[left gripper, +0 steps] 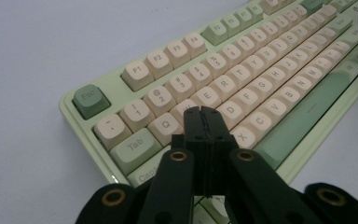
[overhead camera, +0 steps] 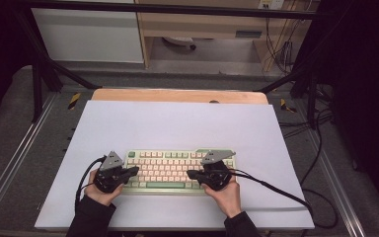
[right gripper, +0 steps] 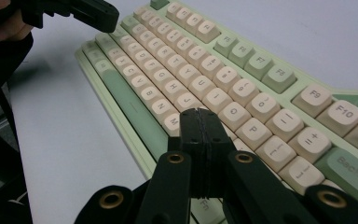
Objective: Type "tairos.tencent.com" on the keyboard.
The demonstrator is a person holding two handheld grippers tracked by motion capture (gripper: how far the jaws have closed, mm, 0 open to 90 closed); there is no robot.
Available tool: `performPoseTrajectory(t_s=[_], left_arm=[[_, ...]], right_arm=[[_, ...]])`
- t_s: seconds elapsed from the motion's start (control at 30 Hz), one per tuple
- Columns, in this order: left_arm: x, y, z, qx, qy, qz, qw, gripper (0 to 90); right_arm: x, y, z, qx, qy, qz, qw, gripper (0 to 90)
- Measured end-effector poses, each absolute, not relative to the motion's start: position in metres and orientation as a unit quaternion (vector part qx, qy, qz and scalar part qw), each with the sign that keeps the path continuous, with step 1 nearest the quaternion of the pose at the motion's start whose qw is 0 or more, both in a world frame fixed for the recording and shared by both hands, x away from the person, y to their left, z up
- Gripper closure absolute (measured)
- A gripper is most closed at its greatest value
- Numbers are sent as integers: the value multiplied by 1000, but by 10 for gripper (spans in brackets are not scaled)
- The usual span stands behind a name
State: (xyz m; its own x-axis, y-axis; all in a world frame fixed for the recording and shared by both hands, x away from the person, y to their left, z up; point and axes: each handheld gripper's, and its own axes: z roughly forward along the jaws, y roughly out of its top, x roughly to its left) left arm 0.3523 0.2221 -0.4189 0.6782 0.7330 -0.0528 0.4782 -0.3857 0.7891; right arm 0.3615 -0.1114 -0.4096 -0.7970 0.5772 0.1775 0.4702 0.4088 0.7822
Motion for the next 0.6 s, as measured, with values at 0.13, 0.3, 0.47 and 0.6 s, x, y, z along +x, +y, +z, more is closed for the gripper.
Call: performPoseTrajectory(t_s=[0.13,0.3,0.47,0.6], left_arm=[[353,224,-419,815,374,154,415,900],[353,223,-420,818,372,153,412,900],[354,224,-420,817,373,154,412,900],[354,223,-420,817,372,153,413,900]], right_arm=[[362,-104,-408,308,839,445,61,899],[363,-91,-407,303,842,443,56,900],[366,-81,-411,301,845,440,51,899],[368,-76,-416,302,848,433,50,900]])
